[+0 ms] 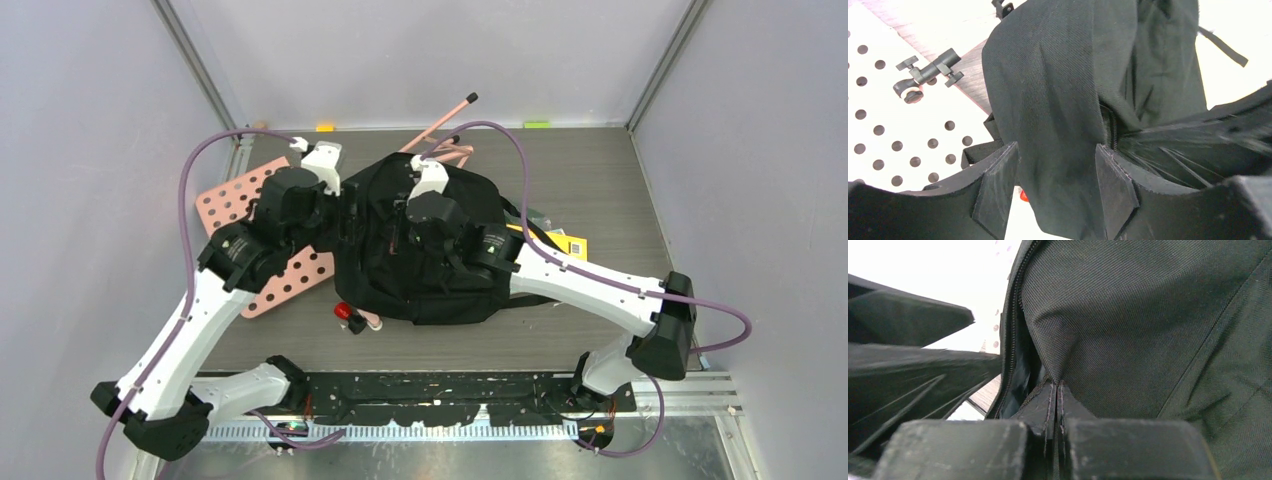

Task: Pack the student bag
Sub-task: Unzip the student bag at the center of the board.

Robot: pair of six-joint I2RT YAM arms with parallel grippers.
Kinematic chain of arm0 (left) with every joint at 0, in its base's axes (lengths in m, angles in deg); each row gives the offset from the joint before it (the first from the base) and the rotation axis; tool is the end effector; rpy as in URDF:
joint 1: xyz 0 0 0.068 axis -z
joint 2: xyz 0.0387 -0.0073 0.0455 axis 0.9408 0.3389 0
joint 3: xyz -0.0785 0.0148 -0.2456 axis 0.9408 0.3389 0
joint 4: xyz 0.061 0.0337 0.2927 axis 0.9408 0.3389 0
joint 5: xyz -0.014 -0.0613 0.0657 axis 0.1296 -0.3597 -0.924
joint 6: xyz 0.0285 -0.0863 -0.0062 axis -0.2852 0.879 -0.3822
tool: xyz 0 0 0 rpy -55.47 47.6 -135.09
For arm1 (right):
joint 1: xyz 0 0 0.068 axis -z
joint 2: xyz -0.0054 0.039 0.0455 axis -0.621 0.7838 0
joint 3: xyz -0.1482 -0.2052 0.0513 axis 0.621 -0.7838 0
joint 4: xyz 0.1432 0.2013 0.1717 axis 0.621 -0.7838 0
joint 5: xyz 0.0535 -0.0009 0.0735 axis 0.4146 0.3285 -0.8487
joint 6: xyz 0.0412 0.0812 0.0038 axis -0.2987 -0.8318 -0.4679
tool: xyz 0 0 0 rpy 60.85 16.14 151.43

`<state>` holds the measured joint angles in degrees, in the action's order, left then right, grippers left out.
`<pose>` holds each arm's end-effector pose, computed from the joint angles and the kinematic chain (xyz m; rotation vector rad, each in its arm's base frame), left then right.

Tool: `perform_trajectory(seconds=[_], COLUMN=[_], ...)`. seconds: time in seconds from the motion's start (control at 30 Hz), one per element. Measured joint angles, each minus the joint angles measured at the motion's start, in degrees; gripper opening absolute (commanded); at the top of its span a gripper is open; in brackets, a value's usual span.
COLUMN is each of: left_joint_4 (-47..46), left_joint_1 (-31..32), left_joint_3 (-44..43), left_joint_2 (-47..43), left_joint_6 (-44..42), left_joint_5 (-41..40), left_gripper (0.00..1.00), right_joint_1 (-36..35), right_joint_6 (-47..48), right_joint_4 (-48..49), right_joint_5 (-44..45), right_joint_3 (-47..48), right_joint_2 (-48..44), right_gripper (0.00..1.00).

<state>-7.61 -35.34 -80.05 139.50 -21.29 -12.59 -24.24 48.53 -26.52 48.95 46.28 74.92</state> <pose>0.2321 -0.1429 0.4093 0.2205 2.0801 -0.3483 0.2259 0.3724 0.3398 -0.1643 2.0293 0.7974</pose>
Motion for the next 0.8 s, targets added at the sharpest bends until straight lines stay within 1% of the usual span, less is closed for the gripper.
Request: perform_trajectory(seconds=[0.17,0.33,0.8], left_joint_4=[-0.09,-1.31,-4.98], left_joint_1=[0.00,0.00,0.00], left_joint_3=[0.11,1.18,1.40], left_joint_2=[3.41,3.23,1.66], left_joint_6=[-0.76,-0.52,2.73], left_joint_5=[0.07,1.51,5.99], left_gripper=[0.64,0.70,0.72], right_joint_1=[0.00,0.00,-0.17], right_joint_6=[0.13,0.57,1.75], right_joint_4=[-0.17,-0.50,-0.83], right_joint_5=[1.16,2.58,4.79], right_joint_3=[-1.16,-1.60,-2.60], right_joint_2=[-2.40,-3.98,-4.90], right_gripper=[0.00,0.01,0.00])
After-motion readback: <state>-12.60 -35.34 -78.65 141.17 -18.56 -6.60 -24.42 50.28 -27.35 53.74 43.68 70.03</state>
